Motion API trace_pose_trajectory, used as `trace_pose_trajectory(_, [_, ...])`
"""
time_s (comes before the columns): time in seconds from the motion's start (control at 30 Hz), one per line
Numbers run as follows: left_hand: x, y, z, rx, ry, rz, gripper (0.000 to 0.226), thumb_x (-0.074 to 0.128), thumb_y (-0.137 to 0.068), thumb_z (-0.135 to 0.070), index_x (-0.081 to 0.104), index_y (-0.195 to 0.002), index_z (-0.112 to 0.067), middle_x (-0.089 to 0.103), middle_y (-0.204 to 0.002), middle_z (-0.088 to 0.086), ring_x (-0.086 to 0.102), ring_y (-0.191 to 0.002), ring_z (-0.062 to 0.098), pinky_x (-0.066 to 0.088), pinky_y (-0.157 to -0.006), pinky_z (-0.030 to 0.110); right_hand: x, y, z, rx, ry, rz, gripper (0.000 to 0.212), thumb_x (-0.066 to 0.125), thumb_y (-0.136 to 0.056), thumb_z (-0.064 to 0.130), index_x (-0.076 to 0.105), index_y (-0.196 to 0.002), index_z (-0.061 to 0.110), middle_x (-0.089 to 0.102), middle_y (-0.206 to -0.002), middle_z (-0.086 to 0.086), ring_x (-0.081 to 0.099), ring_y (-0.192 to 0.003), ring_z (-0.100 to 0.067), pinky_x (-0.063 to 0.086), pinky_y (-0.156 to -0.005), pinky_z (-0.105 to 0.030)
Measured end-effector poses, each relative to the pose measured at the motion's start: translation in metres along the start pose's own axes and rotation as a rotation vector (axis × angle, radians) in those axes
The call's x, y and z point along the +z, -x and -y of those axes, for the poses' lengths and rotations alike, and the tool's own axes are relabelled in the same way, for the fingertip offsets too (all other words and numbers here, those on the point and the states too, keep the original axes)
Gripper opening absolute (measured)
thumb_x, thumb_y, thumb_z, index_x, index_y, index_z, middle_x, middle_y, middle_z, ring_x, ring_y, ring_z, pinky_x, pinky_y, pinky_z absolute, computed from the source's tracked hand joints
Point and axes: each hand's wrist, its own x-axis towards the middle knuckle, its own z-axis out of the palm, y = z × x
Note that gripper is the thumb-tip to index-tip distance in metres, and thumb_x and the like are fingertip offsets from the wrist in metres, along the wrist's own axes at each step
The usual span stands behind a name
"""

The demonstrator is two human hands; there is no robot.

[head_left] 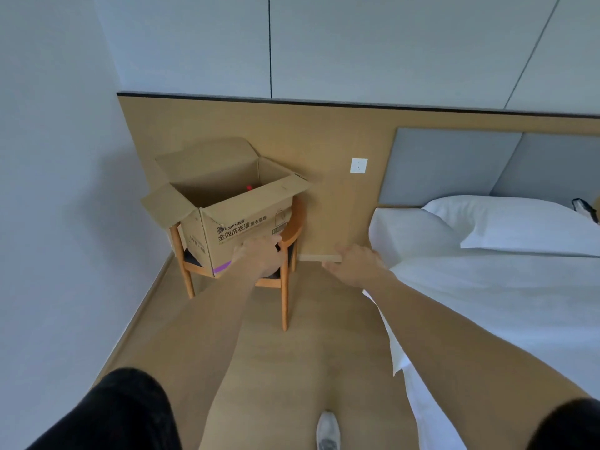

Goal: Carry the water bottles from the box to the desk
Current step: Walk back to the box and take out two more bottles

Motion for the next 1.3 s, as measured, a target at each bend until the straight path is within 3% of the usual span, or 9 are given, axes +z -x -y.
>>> trace_pose_trajectory(0.13, [-0.008, -0.081, 0.011, -0.026, -0.037, 0.027, 0.042, 0.041, -0.103, -0.037, 0.047, -0.143, -0.025, 0.057, -0.136, 0.01, 0.056, -0.119, 0.033, 0.048, -0.1, 0.05, -0.013, -0.098, 0.002, -0.072, 0.002, 0.0, 0.055, 0.036, -0.099, 0.056, 0.042, -0.144, 0.025, 0.055, -0.141, -0.009, 0.05, -0.128, -0.033, 0.036, -0.106, -0.047])
trace_pose_trajectory(0.2, [-0.013, -0.121, 0.018, -0.089, -0.054, -0.005, 0.043, 0.036, -0.104, -0.041, 0.043, -0.144, -0.026, 0.058, -0.131, 0.009, 0.057, -0.115, 0.031, 0.049, -0.099, 0.049, -0.022, -0.147, 0.003, -0.109, -0.008, 0.001, 0.054, 0.036, -0.099, 0.058, 0.043, -0.142, 0.026, 0.057, -0.138, -0.008, 0.051, -0.126, -0.032, 0.035, -0.104, -0.048])
trace_pose_trajectory(0.43, [-0.03, -0.236, 0.041, -0.261, 0.101, -0.023, 0.051, 0.043, -0.104, -0.041, 0.036, -0.153, -0.028, 0.042, -0.154, 0.006, 0.044, -0.137, 0.031, 0.037, -0.113, 0.046, -0.062, -0.289, 0.007, -0.18, -0.008, 0.004, 0.055, 0.037, -0.098, 0.06, 0.042, -0.144, 0.028, 0.055, -0.139, -0.008, 0.05, -0.129, -0.032, 0.035, -0.105, -0.047])
trace_pose_trajectory(0.57, [-0.033, -0.28, 0.062, -0.328, 0.047, -0.06, 0.046, 0.04, -0.102, -0.042, 0.042, -0.147, -0.03, 0.054, -0.139, 0.008, 0.055, -0.121, 0.031, 0.043, -0.088, 0.041, -0.062, -0.344, 0.022, -0.238, -0.023, 0.028, 0.047, 0.04, -0.098, 0.057, 0.048, -0.133, 0.027, 0.062, -0.125, -0.007, 0.055, -0.119, -0.03, 0.039, -0.103, -0.047])
trace_pose_trajectory(0.83, [-0.027, -0.379, 0.108, -0.365, 0.097, -0.064, 0.052, 0.041, -0.1, -0.045, 0.04, -0.15, -0.031, 0.055, -0.14, 0.008, 0.053, -0.124, 0.034, 0.044, -0.101, 0.048, -0.062, -0.455, 0.058, -0.323, -0.035, 0.053, 0.06, 0.041, -0.099, 0.056, 0.035, -0.153, 0.029, 0.054, -0.142, -0.009, 0.05, -0.13, -0.031, 0.039, -0.105, -0.044])
trace_pose_trajectory(1.3, [0.001, -0.584, 0.203, -0.346, 0.119, -0.004, 0.053, 0.039, -0.102, -0.049, 0.038, -0.152, -0.031, 0.05, -0.148, 0.007, 0.049, -0.131, 0.032, 0.041, -0.105, 0.047, -0.078, -0.68, 0.117, -0.361, 0.045, 0.072, 0.055, 0.047, -0.098, 0.056, 0.045, -0.145, 0.026, 0.055, -0.141, -0.009, 0.049, -0.129, -0.032, 0.045, -0.099, -0.045])
